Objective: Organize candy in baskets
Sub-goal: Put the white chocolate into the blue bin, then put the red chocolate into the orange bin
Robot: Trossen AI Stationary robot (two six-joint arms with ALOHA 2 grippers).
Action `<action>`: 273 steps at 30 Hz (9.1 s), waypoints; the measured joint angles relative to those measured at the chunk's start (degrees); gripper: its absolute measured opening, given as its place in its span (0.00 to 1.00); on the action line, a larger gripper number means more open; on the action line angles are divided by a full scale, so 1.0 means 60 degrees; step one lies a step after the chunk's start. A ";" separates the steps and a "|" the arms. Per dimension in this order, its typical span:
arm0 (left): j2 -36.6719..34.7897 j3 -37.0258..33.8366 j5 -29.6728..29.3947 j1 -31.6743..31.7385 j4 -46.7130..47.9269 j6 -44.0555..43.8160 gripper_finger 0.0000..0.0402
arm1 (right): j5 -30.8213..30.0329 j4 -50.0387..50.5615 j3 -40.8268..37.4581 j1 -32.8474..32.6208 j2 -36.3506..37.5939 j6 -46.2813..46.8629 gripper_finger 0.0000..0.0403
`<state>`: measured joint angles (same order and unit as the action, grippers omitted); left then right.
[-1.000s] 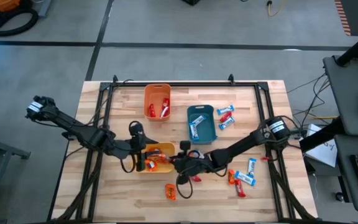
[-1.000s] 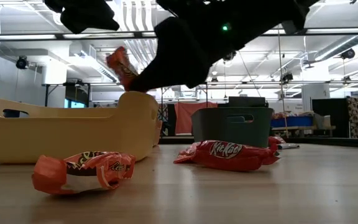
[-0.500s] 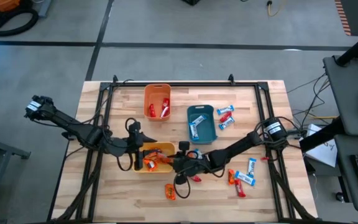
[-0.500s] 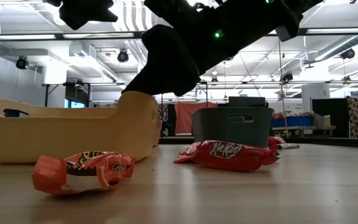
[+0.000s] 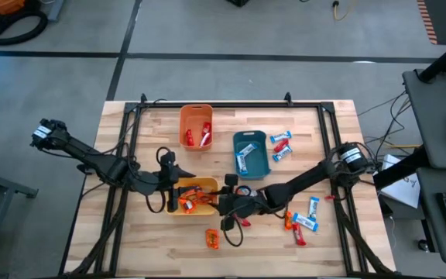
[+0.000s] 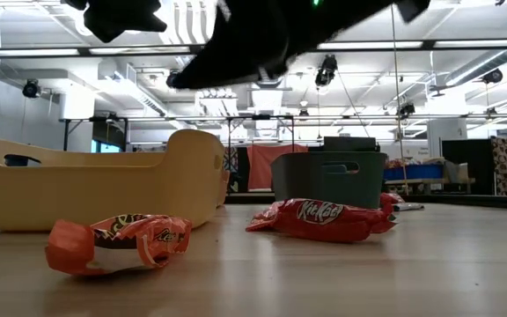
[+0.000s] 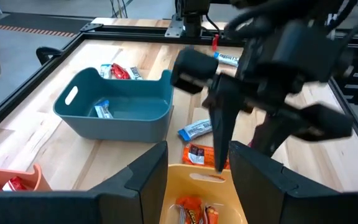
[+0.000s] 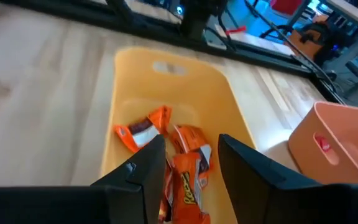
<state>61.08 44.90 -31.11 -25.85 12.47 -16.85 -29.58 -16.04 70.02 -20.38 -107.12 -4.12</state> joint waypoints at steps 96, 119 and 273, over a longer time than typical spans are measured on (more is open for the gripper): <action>0.0375 -0.0006 -0.0994 0.0011 -0.0081 0.0004 0.38 | -0.1877 0.0197 -0.4965 -0.2098 0.1156 0.7824 0.38; 0.0375 -0.0006 -0.0997 0.0009 -0.0080 0.0004 0.38 | -0.1432 0.0190 -0.4962 -0.2013 0.1440 0.5533 0.62; 0.0379 -0.0006 -0.0994 0.0011 -0.0157 0.0190 0.38 | 0.3756 1.0042 -0.3629 0.8710 0.5703 0.5668 0.44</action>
<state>63.35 44.86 -37.08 -25.78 11.53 -15.70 -7.05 44.22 48.25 31.88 -72.90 29.89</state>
